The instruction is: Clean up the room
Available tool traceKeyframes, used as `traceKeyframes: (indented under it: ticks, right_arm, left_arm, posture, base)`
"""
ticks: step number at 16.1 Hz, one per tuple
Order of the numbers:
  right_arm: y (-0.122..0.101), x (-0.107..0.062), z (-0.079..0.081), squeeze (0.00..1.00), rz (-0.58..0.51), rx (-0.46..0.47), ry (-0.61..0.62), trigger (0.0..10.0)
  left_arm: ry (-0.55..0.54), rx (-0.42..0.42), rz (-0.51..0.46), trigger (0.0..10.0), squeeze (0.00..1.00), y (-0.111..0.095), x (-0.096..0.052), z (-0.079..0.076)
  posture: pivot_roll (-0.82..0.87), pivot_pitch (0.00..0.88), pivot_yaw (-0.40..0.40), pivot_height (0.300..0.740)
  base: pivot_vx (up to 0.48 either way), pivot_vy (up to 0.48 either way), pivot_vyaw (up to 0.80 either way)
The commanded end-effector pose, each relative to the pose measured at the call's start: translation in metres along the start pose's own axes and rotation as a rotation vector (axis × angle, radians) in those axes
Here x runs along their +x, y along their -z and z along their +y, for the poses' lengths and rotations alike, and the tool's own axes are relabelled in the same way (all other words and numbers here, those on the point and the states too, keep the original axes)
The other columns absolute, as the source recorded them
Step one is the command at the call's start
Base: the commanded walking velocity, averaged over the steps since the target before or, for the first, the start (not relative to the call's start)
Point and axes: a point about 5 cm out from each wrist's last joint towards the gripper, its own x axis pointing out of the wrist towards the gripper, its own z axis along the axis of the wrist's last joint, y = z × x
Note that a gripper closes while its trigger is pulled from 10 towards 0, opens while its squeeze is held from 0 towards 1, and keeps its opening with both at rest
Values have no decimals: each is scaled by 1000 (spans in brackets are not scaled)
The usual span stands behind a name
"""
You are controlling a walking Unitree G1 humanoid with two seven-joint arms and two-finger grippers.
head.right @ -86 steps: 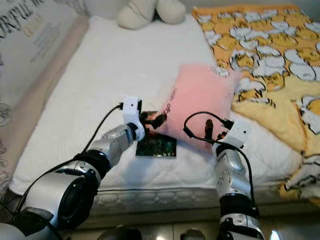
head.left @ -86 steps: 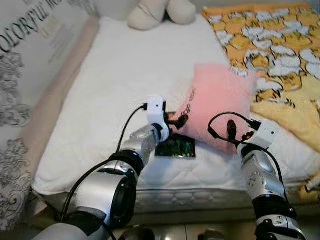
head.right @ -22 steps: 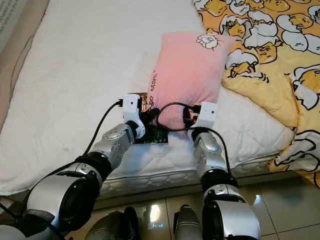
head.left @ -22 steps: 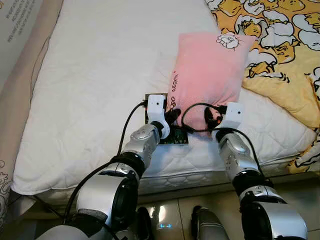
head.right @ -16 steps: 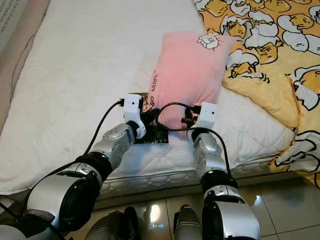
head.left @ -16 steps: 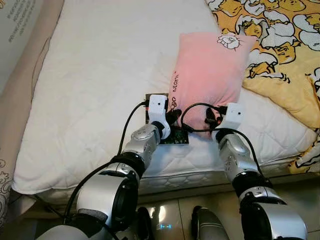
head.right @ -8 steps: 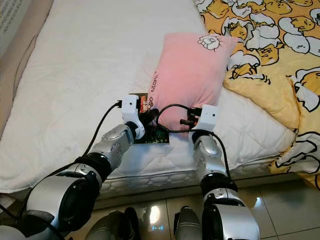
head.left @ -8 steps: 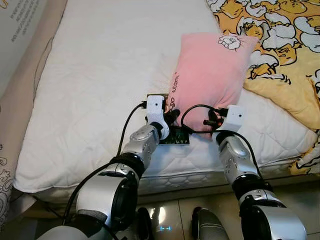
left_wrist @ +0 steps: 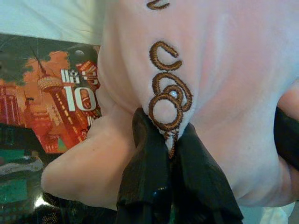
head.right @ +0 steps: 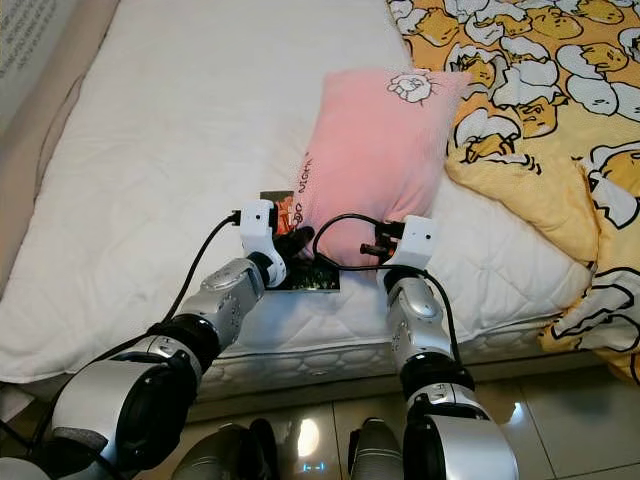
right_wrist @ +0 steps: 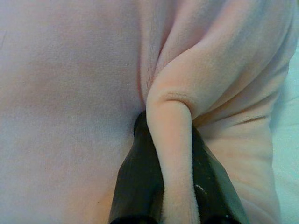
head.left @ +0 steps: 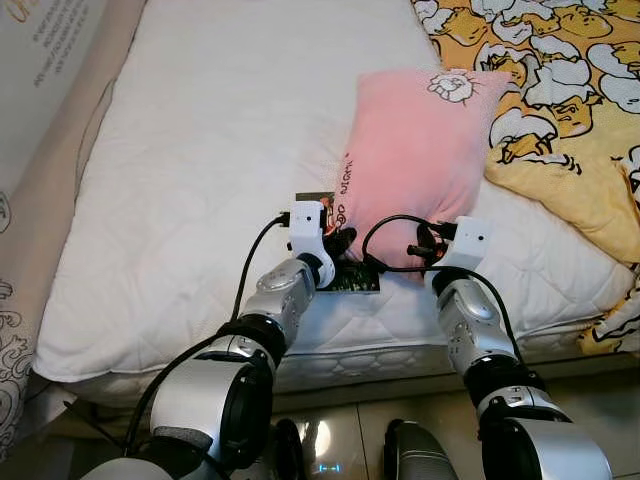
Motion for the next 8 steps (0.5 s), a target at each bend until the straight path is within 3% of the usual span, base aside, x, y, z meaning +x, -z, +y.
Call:
traceKeyframes:
  ticks: [1, 4, 5, 8]
  right_arm:
    - [5, 1, 8, 0, 35, 6, -32, 0]
    - [-23, 12, 9, 0, -51, 0, -45, 0]
    - [-51, 19, 10, 0, -131, -37, -73, 0]
    - [-90, 26, 11, 0, -231, -139, -111, 0]
  left_arm:
    - [26, 17, 10, 0, 0, 8, 2, -13]
    - [5, 70, -100, 0, 0, -26, 7, -9]
    - [-22, 92, -181, 0, 0, -50, 7, -4]
    - [-65, 168, -305, 0, 0, -83, 4, 1]
  posture:
    - [-92, 71, 87, 728]
    - [-72, 3, 88, 728]
    - [-44, 0, 79, 728]
    - [0, 0, 50, 728]
  base:
    - [0, 0, 0]
    - [0, 0, 0]
    - [0, 0, 0]
    - [0, 0, 0]
